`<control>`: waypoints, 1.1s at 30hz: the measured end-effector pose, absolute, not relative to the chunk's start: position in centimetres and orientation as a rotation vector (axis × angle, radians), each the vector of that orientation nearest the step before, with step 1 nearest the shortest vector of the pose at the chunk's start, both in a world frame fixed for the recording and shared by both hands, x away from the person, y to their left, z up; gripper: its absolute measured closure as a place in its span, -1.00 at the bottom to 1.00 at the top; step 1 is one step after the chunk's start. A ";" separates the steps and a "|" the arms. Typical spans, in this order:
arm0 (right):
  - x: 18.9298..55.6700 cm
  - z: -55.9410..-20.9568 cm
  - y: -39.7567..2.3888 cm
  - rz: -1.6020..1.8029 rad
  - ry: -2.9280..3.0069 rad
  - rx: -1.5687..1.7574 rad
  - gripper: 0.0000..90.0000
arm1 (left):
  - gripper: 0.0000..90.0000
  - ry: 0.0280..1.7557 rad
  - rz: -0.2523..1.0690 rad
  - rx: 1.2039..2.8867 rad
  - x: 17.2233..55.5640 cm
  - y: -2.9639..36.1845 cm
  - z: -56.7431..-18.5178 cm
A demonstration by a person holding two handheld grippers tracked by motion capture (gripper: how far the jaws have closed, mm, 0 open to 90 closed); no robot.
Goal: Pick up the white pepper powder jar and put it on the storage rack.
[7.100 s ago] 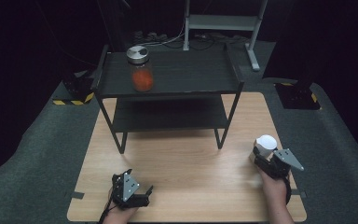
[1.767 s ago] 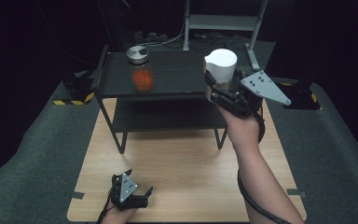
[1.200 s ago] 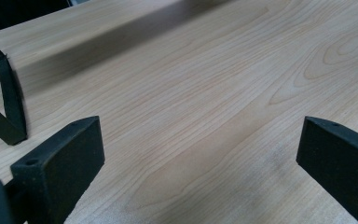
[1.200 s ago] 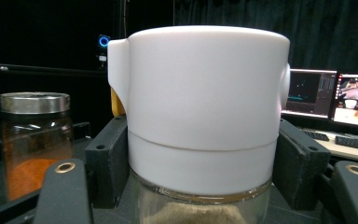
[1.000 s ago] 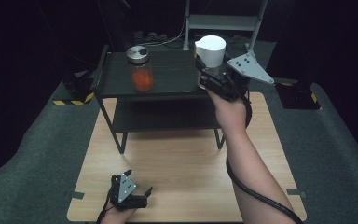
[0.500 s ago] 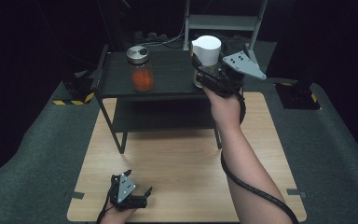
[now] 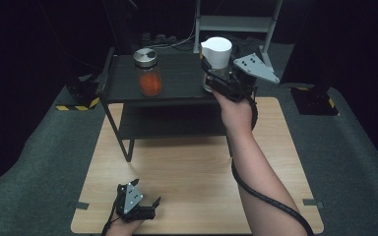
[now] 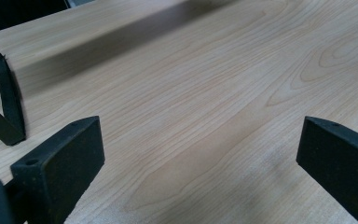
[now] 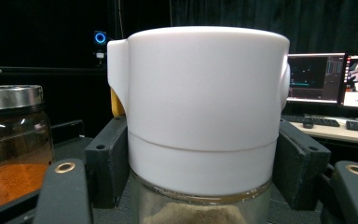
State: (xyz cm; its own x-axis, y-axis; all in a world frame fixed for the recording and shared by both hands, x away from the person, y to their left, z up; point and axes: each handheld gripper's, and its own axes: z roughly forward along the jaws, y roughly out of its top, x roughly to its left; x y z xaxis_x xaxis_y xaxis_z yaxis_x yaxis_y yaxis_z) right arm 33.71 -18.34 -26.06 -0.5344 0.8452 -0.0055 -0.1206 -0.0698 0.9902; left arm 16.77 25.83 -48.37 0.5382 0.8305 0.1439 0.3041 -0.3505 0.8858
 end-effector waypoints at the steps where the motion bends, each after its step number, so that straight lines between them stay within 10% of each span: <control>1: 33.7 -26.1 -18.3 1.699 1.479 0.810 -0.33 | -0.98 0.927 0.759 1.902 16.8 25.8 -48.4; 33: 33.3 -25.2 -18.5 1.668 1.524 0.813 -0.52 | -0.98 0.923 0.757 1.904 16.8 25.9 -48.4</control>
State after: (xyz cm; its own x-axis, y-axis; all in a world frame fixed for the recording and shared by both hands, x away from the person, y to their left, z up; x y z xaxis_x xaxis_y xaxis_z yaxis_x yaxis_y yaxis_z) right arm 33.26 -18.52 -25.24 -0.5391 0.8420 -0.0193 -0.0950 -0.0380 0.9948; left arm 16.76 25.93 -48.36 0.5413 0.8285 0.1434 0.3032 -0.3515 0.8857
